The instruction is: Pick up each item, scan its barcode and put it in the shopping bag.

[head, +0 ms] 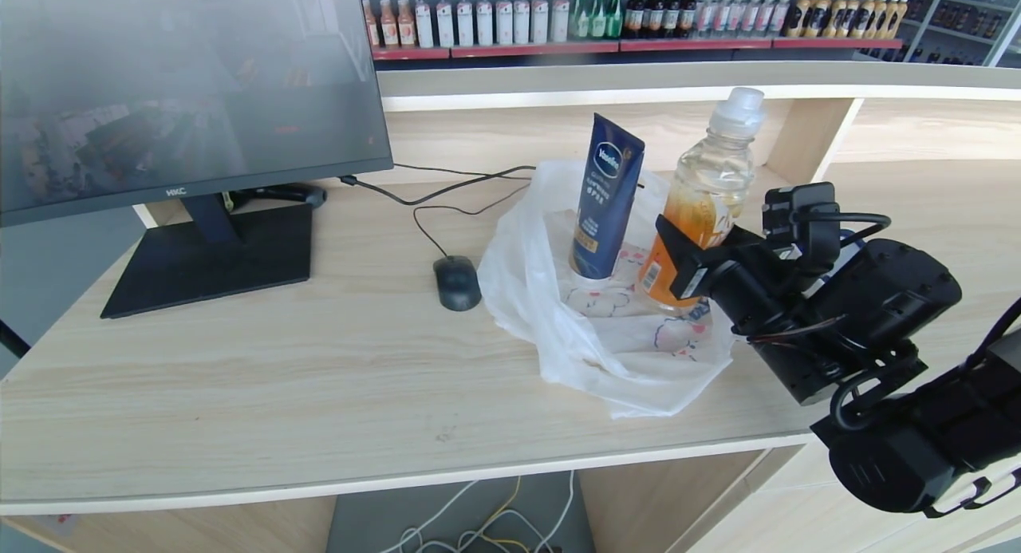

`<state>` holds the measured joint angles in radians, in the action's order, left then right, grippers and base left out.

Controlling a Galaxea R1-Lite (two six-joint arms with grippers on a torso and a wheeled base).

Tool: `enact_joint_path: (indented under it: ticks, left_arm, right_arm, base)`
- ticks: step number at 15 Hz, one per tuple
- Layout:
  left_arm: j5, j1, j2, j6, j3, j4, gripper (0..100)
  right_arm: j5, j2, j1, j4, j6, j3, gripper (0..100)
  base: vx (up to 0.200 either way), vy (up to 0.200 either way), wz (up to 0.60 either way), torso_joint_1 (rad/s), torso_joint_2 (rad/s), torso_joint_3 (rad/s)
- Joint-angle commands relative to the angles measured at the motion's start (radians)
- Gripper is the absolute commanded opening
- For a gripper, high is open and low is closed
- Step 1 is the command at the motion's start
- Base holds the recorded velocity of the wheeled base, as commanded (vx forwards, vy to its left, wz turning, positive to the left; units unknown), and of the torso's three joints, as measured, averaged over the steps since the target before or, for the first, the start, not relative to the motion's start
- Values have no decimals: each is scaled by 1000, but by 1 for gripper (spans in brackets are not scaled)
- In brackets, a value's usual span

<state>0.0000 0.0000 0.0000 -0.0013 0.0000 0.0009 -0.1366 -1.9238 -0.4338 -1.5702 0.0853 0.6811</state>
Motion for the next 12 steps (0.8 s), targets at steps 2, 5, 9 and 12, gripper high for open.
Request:
enact_joint_path:
  ticks: [2,5,9,12]
  left_arm:
    - [0,0,0,0,0,-1,100]
    - [0,0,0,0,0,-1,100]
    - [0,0,0,0,0,-1,100]
    - [0,0,0,0,0,1,100]
  right_arm:
    - [0,-15,-2,-1,-1,-2,0]
    - [0,-17,-2,-1,-1,-2,0]
    - [0,-17,-2,-1,-10,-2,100]
    - [-1,16,0,-1,-16,0,100]
  base:
    - [0,0,0,0,0,0]
    - [0,0,0,0,0,0]
    - [0,0,0,0,0,0]
    - [0,0,0,0,0,0]
